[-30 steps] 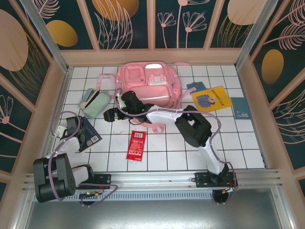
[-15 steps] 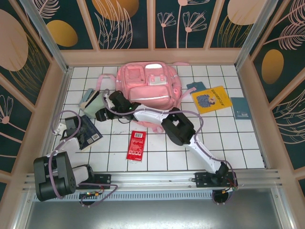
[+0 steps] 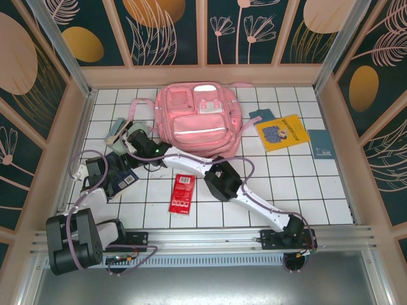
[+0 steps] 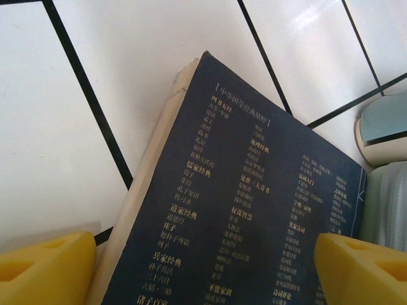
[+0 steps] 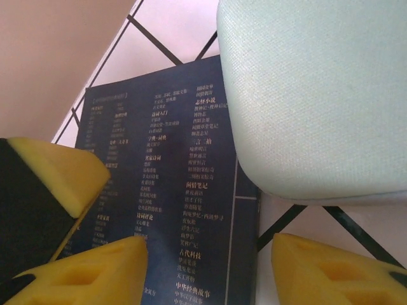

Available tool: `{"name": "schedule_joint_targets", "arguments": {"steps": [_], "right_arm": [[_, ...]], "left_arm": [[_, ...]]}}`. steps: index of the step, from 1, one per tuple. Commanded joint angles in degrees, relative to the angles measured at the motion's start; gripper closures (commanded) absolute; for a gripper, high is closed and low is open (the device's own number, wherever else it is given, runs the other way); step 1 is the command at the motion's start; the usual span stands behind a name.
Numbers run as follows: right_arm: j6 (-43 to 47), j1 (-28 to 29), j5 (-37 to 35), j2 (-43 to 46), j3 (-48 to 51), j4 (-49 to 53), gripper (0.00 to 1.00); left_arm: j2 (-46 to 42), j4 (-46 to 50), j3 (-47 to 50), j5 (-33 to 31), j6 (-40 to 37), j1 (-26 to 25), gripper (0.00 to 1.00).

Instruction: Pack the student bag

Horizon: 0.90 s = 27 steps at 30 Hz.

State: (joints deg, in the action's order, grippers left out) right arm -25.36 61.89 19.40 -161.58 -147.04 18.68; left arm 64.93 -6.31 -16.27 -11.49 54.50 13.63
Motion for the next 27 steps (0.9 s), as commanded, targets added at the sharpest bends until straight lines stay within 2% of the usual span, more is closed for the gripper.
{"name": "schedule_joint_targets", "arguments": {"steps": [1, 9, 15, 18, 27], "right_arm": [[0.7, 2.4, 1.8, -4.0, -5.8, 7.3, 0.45], [-0.9, 2.9, 8.8, -4.4, -11.5, 10.4, 0.51], [0.4, 2.1, -1.6, -5.8, -24.2, 23.6, 0.45], [0.2, 0.8, 0.3, -5.1, -25.3, 27.0, 0.43], [4.3, -1.0, -2.8, 0.3, -25.3, 37.7, 0.38]], "left_arm": [[0.6, -1.2, 1.9, 12.6, 2.7, -1.2, 0.12], [0.5, -5.0, 3.8, 18.1, 3.3, -1.2, 0.17], [-0.6, -5.3, 3.8, 19.9, 2.5, -1.3, 0.19], [-0.4, -5.6, 3.8, 20.9, 2.5, -1.4, 0.2], [0.4, -5.2, 3.5, 20.3, 3.4, -5.2, 0.19]]}}
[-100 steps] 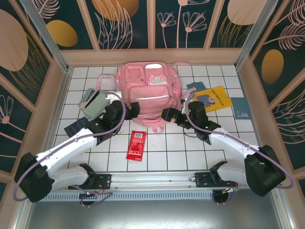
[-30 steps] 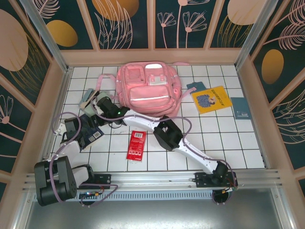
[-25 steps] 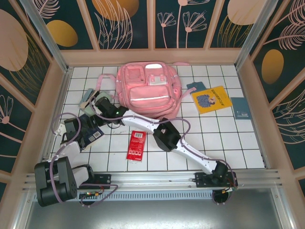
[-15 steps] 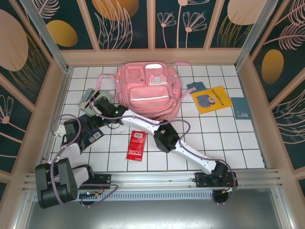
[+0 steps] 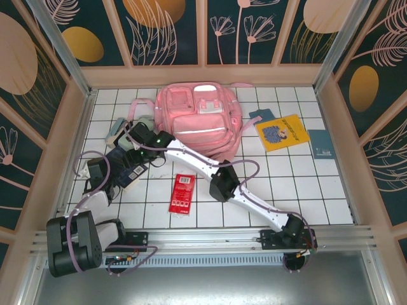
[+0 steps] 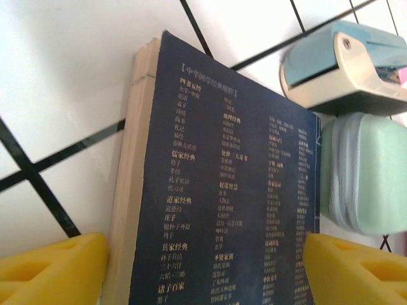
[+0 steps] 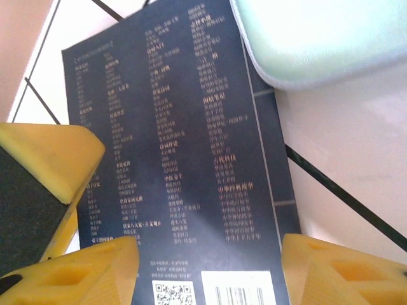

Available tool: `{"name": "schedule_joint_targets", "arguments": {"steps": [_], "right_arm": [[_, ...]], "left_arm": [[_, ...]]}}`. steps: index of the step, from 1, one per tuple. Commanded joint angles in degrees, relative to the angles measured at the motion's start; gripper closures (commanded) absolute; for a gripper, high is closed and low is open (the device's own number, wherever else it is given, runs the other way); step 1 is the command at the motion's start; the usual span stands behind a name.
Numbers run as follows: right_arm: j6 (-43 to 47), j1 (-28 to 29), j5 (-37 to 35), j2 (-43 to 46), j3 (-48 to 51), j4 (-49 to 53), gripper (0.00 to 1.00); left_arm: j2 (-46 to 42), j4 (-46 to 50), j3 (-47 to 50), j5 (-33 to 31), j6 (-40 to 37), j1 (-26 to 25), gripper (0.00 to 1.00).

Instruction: Pack the student bag

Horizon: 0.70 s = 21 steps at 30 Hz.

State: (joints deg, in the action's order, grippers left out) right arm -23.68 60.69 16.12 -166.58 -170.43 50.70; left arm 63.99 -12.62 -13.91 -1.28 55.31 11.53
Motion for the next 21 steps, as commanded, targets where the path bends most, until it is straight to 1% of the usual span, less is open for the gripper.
{"name": "schedule_joint_targets", "arguments": {"steps": [1, 6, 8, 11, 16, 21], "right_arm": [[3.3, -0.2, 0.4, 5.8, -1.9, 7.1, 0.38], [5.8, -1.4, -1.8, 9.3, -1.4, 13.6, 0.37], [5.7, -2.2, -0.2, 11.6, 1.8, 13.7, 0.36], [5.6, -2.9, -0.4, 15.0, 5.8, 13.8, 0.36], [6.0, -3.4, 0.5, 22.4, 18.1, 12.2, 0.35], [6.7, -3.0, -3.5, 30.8, 30.9, 8.6, 0.33]], "left_arm": [[1.6, 1.1, 1.0, 10.1, 2.7, -3.4, 0.19], [2.5, 1.2, 0.4, 9.9, 2.7, -4.7, 0.19], [2.6, 1.2, 0.3, 9.7, 2.5, -4.9, 0.19], [2.5, 2.2, -0.1, 9.3, 1.8, -5.0, 0.19], [1.0, 3.0, -0.2, 8.8, 1.4, -5.0, 0.18], [0.5, 3.2, -0.4, 8.7, 0.8, -5.0, 0.18]]}}
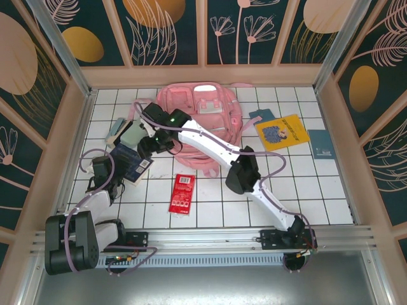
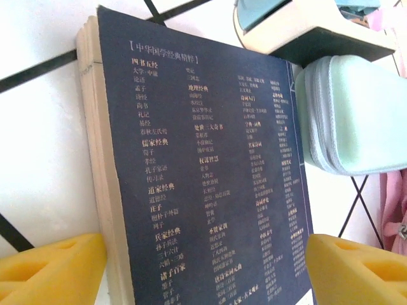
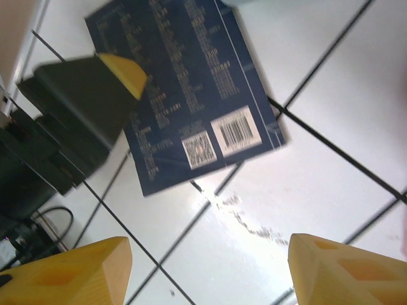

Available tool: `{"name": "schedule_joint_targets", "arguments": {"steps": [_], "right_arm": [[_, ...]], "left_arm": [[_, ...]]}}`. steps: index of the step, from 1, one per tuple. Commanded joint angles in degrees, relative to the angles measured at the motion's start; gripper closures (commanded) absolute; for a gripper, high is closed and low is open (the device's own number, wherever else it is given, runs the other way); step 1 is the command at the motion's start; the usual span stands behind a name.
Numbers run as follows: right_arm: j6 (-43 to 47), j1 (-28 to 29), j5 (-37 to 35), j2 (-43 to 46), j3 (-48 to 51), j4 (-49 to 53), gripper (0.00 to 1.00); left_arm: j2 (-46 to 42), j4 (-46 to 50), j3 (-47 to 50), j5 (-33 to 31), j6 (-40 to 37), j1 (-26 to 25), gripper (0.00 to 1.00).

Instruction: Pack the student bag

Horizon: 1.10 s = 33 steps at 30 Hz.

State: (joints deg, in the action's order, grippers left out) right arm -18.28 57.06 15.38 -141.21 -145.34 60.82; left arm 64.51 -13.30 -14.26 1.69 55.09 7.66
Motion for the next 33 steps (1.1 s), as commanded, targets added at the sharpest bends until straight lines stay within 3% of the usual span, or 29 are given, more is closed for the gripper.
{"name": "schedule_joint_targets", "arguments": {"steps": [1, 8, 13, 20, 33], "right_arm": [[1.2, 0.6, -3.6, 7.1, 8.4, -2.9, 0.32], [-3.4, 0.5, -3.2, 21.1, 35.9, -25.8, 0.31], [-4.9, 0.9, -1.1, 22.1, 45.1, -38.8, 0.3], [-5.8, 1.0, -2.1, 18.3, 48.4, -50.9, 0.3], [-4.8, 1.0, -3.2, 5.1, 36.4, -49.1, 0.29]], "left_arm": [[0.1, 3.7, -0.1, 5.8, 0.9, -1.2, 0.18], [0.7, 3.8, -0.7, 5.0, 0.1, -1.2, 0.18], [2.6, 3.6, -1.3, 5.5, -0.7, -1.2, 0.18], [3.8, 4.4, -2.0, 5.5, -2.4, -1.7, 0.18], [4.9, 4.4, -2.5, 6.3, -3.2, -2.3, 0.18]]}}
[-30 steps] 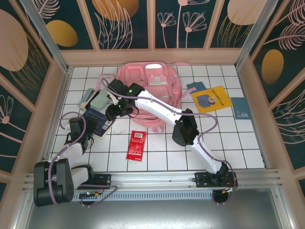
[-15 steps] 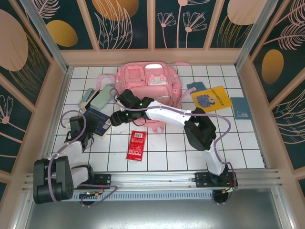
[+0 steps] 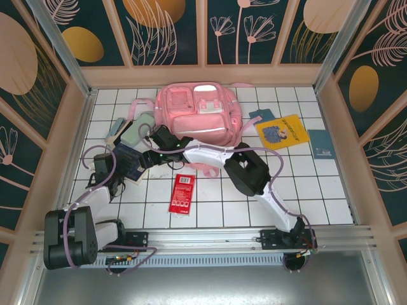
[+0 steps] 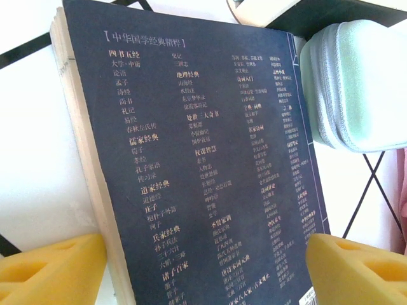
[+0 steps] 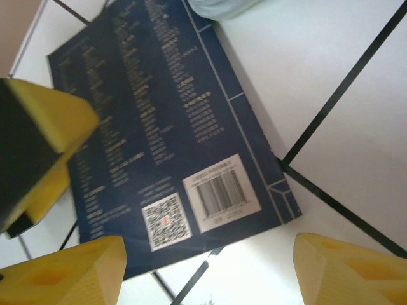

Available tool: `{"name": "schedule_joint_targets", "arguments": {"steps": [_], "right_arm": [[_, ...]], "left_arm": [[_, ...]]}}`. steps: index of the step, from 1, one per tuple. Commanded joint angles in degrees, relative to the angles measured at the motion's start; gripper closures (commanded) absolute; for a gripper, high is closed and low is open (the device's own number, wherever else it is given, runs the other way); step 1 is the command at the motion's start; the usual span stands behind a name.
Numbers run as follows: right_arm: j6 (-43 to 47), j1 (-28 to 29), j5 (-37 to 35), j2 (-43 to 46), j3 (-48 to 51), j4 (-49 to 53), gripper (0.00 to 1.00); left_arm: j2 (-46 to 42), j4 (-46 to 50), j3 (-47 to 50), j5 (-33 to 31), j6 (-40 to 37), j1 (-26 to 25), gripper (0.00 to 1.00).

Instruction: Pack the student bag

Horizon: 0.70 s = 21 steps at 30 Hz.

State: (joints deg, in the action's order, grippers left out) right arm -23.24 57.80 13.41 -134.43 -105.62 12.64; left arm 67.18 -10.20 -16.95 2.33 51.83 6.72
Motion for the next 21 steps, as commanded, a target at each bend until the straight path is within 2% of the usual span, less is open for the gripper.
{"name": "schedule_joint_targets", "arguments": {"steps": [1, 7, 12, 21], "right_arm": [[0.5, 0.1, -1.5, -2.4, -4.1, -0.7, 0.29], [1.5, -0.1, -3.9, -5.4, -7.7, 1.0, 0.29], [2.3, -0.5, -2.0, -8.7, -11.1, 3.9, 0.29], [3.9, 0.7, -1.2, -10.8, -11.3, 6.0, 0.28]], "left_arm": [[2.3, 1.4, 0.2, 5.7, -0.1, -1.4, 0.18], [2.6, 1.2, 0.0, 6.2, -0.4, -1.4, 0.18], [3.0, 0.9, 0.1, 6.7, -0.4, -1.5, 0.18], [4.3, 0.1, -0.1, 7.5, -0.1, -1.8, 0.18]]}}
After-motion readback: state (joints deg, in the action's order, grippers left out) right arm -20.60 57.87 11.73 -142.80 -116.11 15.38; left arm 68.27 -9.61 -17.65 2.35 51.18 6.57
